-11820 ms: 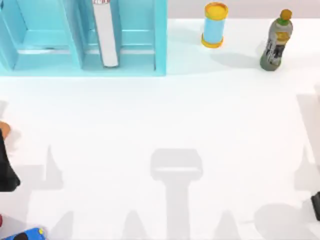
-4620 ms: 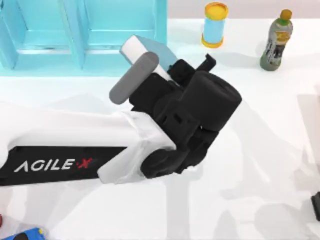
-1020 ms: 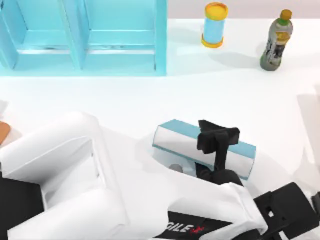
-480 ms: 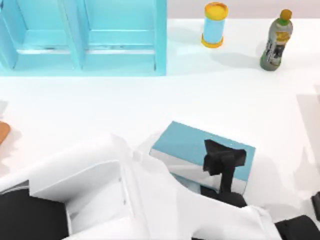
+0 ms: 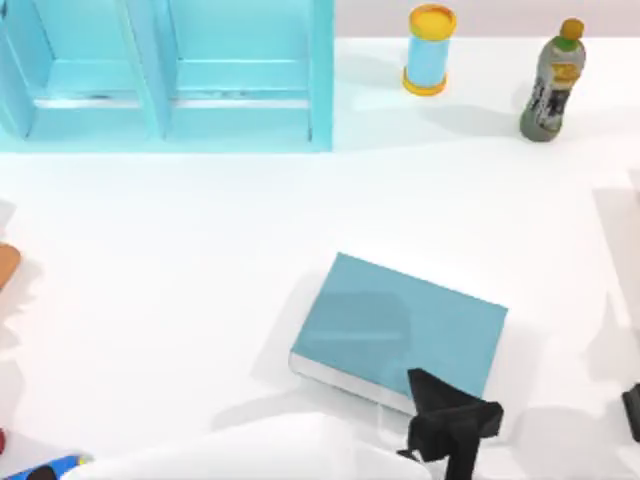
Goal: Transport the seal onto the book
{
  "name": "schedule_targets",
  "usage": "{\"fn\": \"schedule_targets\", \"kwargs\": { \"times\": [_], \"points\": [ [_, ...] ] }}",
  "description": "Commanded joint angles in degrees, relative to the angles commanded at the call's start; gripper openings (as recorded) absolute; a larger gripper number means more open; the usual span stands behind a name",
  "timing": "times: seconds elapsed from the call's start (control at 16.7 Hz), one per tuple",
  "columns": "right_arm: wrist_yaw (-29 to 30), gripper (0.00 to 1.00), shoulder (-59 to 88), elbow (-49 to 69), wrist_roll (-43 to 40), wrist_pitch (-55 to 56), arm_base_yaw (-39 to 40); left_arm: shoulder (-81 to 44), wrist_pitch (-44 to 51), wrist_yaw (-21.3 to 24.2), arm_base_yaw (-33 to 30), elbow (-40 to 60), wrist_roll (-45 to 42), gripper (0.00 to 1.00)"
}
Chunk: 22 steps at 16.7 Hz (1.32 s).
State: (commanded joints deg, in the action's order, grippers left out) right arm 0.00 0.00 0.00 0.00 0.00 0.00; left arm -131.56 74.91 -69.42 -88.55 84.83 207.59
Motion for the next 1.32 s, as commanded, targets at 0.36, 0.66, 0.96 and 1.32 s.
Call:
{"fn": "schedule_targets", "kwargs": {
  "times": [0.36,0.66,0.96,1.32],
  "points": [
    [0.0,1.00,0.0,0.0,0.0,0.0,0.0,-1.5,17.8,2.1,-5.7,4.2,17.5,1.00],
    [0.0,1.00,0.0,0.0,0.0,0.0,0.0,-1.5,18.9,2.2,-6.1,4.5,18.5,1.00],
    [0.0,1.00,0.0,0.0,0.0,0.0,0.0,0.9,16.8,2.8,-4.9,3.8,15.4,1.00],
    [0.0,1.00,0.0,0.0,0.0,0.0,0.0,15.1,4.8,8.9,2.3,-0.9,-6.0,1.00]
  ]
}}
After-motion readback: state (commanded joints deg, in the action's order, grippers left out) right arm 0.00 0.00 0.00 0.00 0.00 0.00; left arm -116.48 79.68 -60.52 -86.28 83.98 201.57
